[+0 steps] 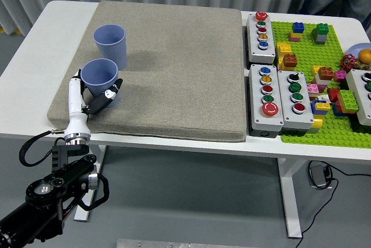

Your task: Pick cup pour cup place

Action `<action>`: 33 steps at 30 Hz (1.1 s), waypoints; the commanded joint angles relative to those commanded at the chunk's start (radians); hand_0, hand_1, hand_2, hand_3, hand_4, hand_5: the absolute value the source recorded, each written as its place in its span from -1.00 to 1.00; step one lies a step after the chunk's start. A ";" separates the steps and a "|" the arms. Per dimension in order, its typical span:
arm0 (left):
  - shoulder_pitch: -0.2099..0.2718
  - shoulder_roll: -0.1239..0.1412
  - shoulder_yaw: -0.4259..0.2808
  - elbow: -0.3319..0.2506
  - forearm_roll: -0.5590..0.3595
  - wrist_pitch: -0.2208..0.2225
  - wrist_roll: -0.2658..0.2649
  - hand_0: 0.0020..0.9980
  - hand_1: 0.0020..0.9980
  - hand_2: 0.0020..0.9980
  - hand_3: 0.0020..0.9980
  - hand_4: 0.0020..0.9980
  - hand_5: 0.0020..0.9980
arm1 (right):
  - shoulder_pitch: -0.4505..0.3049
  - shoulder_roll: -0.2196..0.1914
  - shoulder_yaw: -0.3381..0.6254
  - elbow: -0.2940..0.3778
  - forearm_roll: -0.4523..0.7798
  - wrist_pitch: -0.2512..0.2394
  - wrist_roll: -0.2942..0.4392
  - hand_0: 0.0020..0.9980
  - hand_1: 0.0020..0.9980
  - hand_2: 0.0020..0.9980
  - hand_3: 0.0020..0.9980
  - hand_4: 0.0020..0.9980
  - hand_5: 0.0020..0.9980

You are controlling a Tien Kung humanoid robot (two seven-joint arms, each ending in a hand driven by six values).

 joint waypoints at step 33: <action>0.001 0.008 -0.034 -0.018 0.066 -0.029 0.027 0.35 0.42 0.69 0.69 0.68 -0.19 | 0.006 -0.002 0.001 -0.001 0.008 0.001 0.000 0.37 0.28 0.16 0.16 -1.00 -0.65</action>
